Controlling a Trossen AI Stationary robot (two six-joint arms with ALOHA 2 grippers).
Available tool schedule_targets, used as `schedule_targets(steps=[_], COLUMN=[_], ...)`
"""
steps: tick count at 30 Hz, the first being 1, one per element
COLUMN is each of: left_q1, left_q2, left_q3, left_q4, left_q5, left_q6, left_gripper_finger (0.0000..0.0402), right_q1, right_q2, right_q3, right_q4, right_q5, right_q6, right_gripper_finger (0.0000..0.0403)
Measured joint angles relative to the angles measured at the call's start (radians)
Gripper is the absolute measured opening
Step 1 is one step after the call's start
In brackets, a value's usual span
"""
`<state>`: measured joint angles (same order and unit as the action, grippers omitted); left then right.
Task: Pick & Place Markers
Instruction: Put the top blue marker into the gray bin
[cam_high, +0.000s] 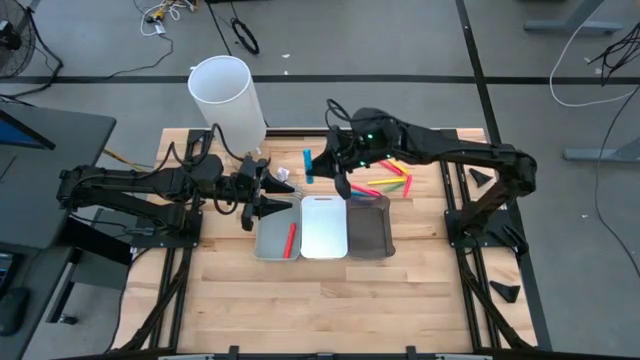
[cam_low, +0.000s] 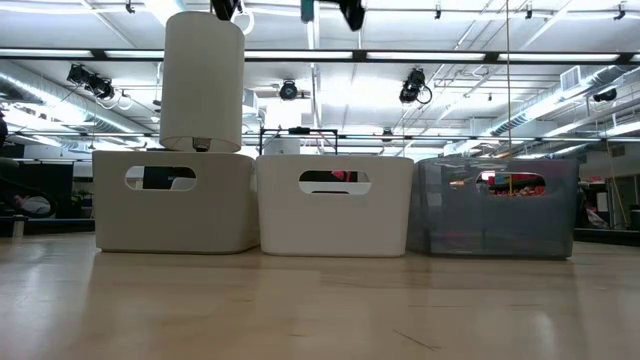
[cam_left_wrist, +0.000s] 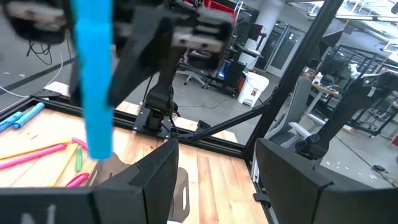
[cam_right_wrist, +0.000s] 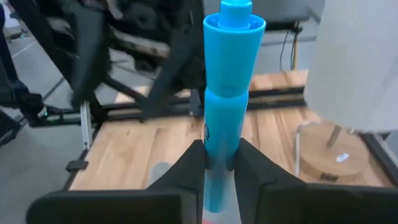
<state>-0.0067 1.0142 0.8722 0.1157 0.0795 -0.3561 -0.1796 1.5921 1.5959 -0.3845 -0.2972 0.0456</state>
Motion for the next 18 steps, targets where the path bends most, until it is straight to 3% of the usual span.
schedule_targets(steps=[9,14,18], left_q1=[0.0,0.0,0.0], left_q2=[0.0,0.0,0.0], left_q3=[0.0,0.0,0.0], left_q4=[-0.001,-0.001,0.0], left_q5=[0.0,0.0,0.0], left_q6=[0.0,0.0,0.0], left_gripper_finger=[0.022,0.022,0.022], right_q1=[0.085,0.13,0.173], right_q2=[-0.08,-0.082,-0.082], right_q3=[0.0,0.0,0.0], right_q4=[0.005,0.007,0.01], right_q5=[0.099,0.104,0.168], right_q6=[0.052,0.095,0.112], right_gripper_finger=[0.0052,0.0052,0.0052])
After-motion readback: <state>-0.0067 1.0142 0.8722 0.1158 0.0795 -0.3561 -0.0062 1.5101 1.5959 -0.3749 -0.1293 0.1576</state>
